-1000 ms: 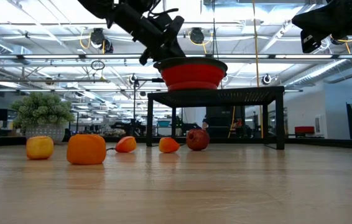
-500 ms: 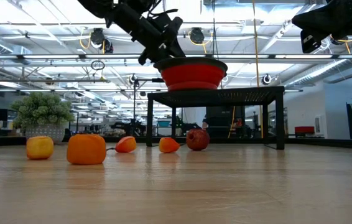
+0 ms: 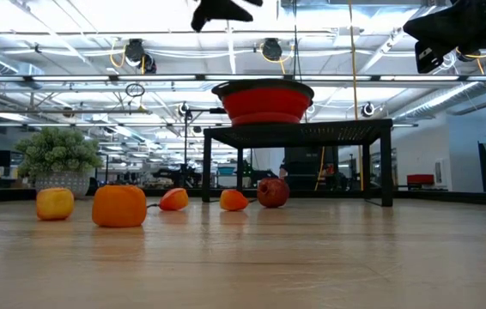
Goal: Pick & Place Fruit
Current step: Put the pear into the red strainer bowl on the shelf
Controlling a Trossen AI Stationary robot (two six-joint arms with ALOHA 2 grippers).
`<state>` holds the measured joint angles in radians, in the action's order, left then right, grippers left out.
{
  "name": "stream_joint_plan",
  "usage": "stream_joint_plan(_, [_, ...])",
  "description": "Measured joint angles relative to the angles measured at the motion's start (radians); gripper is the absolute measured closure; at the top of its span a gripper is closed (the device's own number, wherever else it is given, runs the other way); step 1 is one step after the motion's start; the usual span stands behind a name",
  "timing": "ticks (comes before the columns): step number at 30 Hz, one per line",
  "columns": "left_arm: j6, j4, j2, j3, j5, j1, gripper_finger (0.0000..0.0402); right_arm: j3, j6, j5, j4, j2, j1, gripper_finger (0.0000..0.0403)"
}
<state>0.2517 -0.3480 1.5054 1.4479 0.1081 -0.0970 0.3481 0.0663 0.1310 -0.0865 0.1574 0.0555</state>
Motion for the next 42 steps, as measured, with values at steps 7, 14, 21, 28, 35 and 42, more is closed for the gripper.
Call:
stream_joint_plan(7, [0.154, -0.081, 0.003, -0.002, 0.005, 0.129, 0.0259, 0.000, 0.000, 0.000, 0.000, 0.000, 0.000, 0.0403])
stream_joint_plan(14, [0.396, -0.170, 0.011, -0.002, 0.006, 0.235, 0.0272, 0.000, 0.000, 0.000, -0.001, 0.000, 0.000, 0.0403])
stream_joint_plan(21, [0.560, -0.291, 0.038, -0.004, 0.095, 0.326, 0.0275, 0.000, 0.000, 0.000, -0.001, 0.000, 0.000, 0.0403])
stream_joint_plan(28, [0.640, -0.348, 0.099, -0.003, 0.136, 0.368, 0.0275, 0.000, 0.000, 0.001, -0.002, 0.000, 0.000, 0.0403])
stream_joint_plan(35, [0.648, -0.411, 0.194, -0.003, 0.120, 0.375, 0.0275, 0.000, 0.000, 0.001, -0.001, 0.000, 0.000, 0.0403])
stream_joint_plan(42, [0.699, -0.519, 0.269, -0.003, 0.113, 0.354, 0.0275, 0.000, 0.000, 0.001, -0.001, 0.000, 0.000, 0.0403])
